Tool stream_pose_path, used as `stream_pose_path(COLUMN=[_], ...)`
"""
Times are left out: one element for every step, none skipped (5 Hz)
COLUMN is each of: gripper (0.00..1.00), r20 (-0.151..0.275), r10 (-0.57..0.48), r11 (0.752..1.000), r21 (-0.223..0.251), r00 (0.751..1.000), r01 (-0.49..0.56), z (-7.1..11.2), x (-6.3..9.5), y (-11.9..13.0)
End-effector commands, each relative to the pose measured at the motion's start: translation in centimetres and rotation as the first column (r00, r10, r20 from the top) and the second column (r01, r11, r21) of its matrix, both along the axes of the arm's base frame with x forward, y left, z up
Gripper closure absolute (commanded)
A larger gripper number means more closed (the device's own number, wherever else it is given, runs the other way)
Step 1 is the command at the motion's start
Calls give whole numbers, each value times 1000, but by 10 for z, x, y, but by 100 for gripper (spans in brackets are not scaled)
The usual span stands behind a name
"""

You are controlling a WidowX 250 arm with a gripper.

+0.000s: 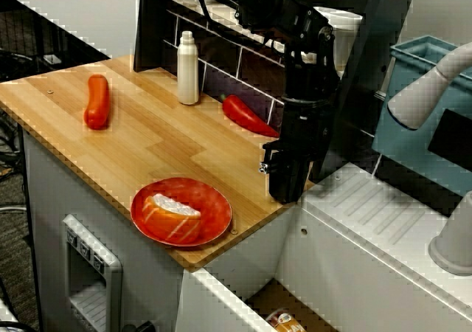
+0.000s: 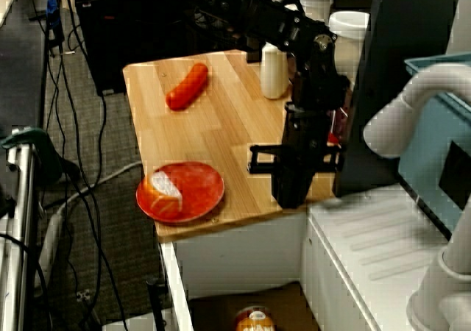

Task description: Push into sink

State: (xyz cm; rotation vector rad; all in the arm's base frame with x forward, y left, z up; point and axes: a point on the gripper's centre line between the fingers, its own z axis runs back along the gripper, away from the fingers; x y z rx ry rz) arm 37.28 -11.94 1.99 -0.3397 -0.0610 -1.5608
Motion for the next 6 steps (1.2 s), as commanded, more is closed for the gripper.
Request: stream_pose_path(gripper=[100,100,100,100,100,100], r20=[31,38,48,69,87,99], r10=[-25,-27,-24,-20,-18,-14], r11=[999,999,999,998,998,997], r21=[-21,-36,-43,-51,-58,-70], r00=[999,999,999,997,996,995], r01=[26,28,27,24,23,21], z=[13,23,31,42,51,59], x=[-5,-9,-12,-16,-24,-32], y=[14,23,31,41,51,63])
